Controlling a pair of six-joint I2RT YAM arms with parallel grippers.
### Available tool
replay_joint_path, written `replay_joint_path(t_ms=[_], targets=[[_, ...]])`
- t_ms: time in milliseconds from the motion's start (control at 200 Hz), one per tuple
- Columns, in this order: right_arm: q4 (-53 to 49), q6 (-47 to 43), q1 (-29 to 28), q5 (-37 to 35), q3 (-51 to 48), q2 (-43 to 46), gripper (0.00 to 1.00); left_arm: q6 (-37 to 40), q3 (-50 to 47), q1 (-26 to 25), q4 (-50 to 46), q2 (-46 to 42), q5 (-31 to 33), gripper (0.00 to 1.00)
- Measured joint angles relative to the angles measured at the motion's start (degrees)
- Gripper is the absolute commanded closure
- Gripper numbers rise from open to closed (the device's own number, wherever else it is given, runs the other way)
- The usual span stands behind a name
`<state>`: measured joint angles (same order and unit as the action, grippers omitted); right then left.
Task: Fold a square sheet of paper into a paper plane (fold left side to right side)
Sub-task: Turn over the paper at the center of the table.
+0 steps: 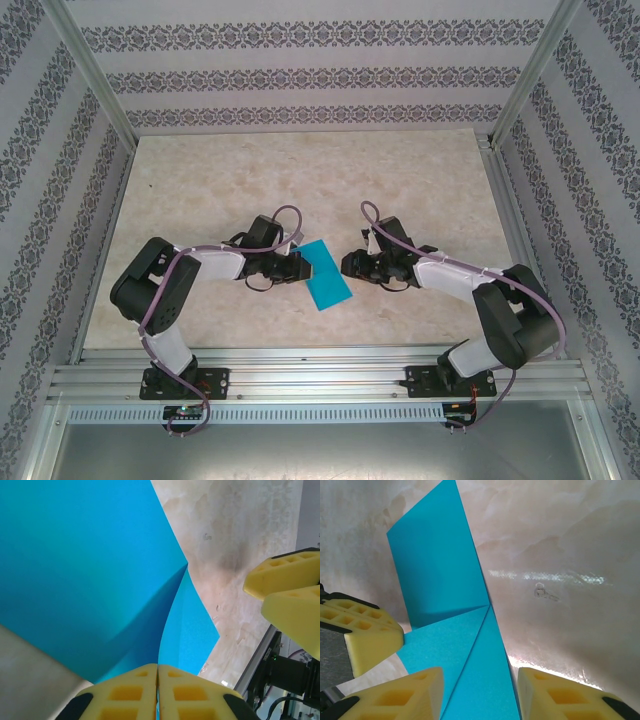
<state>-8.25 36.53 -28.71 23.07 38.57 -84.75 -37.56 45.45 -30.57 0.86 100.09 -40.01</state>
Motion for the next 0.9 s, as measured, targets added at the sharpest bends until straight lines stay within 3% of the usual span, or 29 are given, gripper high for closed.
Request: replay_joint_path(t_ms=[195,490,899], targets=[[1.99,0.0,0.0,0.96,-0.02,-1.4,0.47,0.44,-0.68,-0.26,-0.04,-0.81,1.38,0.95],[6.03,1.11,0.0,5.01,-0.02,-6.43,0.46,0.61,-3.32,-0.26,-0.02,-2.05,3.06,0.95],[9.4,2.4,-0.94,7.08,0.28,-7.02,0.49,0.63,-3.45,-0.26,-0.02,-2.05,3.26,0.94]])
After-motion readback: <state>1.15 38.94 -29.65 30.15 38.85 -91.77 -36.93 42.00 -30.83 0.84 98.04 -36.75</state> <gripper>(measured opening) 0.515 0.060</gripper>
